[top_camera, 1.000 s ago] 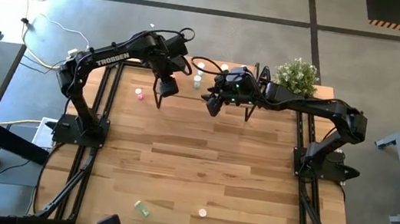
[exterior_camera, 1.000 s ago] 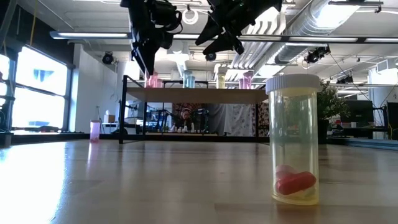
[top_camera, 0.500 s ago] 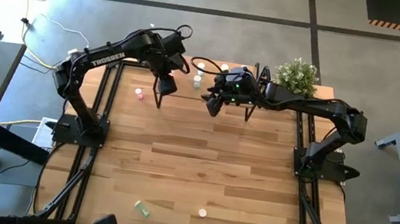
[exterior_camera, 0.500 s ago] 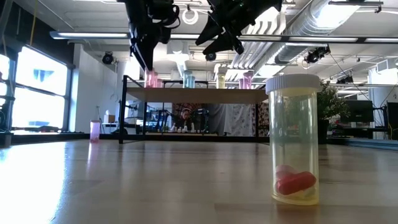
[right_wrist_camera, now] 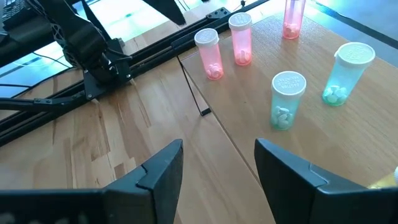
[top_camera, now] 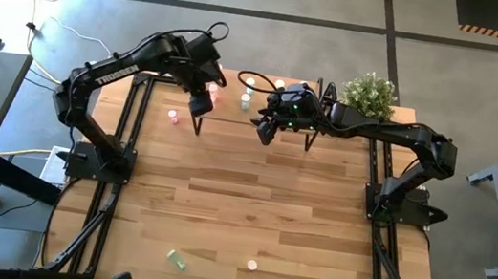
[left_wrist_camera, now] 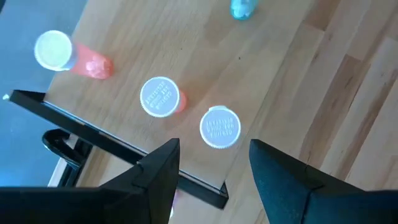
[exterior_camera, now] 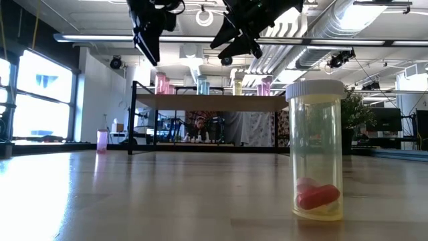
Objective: Pick and place medicine bottles onto shelf by color
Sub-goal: Put the purple pill bottle on the shelf aligned with the other purple pill bottle
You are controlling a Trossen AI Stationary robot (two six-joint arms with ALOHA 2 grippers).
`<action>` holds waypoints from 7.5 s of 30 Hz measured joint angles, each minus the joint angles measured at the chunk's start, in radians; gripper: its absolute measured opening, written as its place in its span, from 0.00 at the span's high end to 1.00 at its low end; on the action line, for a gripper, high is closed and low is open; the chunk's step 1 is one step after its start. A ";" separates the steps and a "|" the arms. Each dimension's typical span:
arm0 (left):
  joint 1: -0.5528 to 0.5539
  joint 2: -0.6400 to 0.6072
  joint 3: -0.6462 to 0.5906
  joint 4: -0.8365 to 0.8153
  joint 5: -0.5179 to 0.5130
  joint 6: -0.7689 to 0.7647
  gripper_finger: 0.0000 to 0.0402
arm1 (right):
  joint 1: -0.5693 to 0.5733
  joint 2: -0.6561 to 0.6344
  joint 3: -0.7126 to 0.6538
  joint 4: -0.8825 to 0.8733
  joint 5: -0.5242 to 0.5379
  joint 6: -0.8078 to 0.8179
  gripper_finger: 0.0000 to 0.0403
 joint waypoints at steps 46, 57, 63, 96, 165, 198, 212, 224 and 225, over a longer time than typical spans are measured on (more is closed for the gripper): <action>-0.192 -0.802 -1.024 0.600 -0.427 -0.536 0.54 | 0.000 0.000 0.000 0.000 -0.013 -0.037 0.53; -0.316 -0.874 -1.153 0.625 -0.493 -0.526 0.54 | 0.000 0.000 0.000 -0.004 -0.013 -0.073 0.53; -0.330 -0.872 -1.170 0.643 -0.488 -0.562 0.54 | 0.000 0.000 0.000 -0.008 -0.012 -0.128 0.53; -0.193 -0.782 -1.170 0.603 -0.219 -0.716 0.54 | -0.357 -0.160 0.001 0.050 0.070 -0.265 0.53; 0.029 -0.563 -1.246 0.908 -0.418 -1.005 0.41 | -0.546 -0.177 0.001 0.017 -0.039 -0.390 0.53; 0.066 -0.416 -1.246 1.000 -0.443 -0.942 0.53 | -0.545 -0.176 0.001 0.012 -0.038 -0.386 0.53; 0.066 -0.413 -1.246 1.002 -0.412 -0.915 0.72 | -0.545 -0.176 0.001 0.012 -0.038 -0.387 0.53; 0.066 -0.424 -1.100 0.733 -0.381 -0.890 0.73 | -0.542 -0.176 0.001 0.012 -0.038 -0.387 0.53; 0.066 -0.424 -1.076 0.694 -0.385 -0.889 0.73 | -0.542 -0.176 0.001 0.011 -0.038 -0.387 0.53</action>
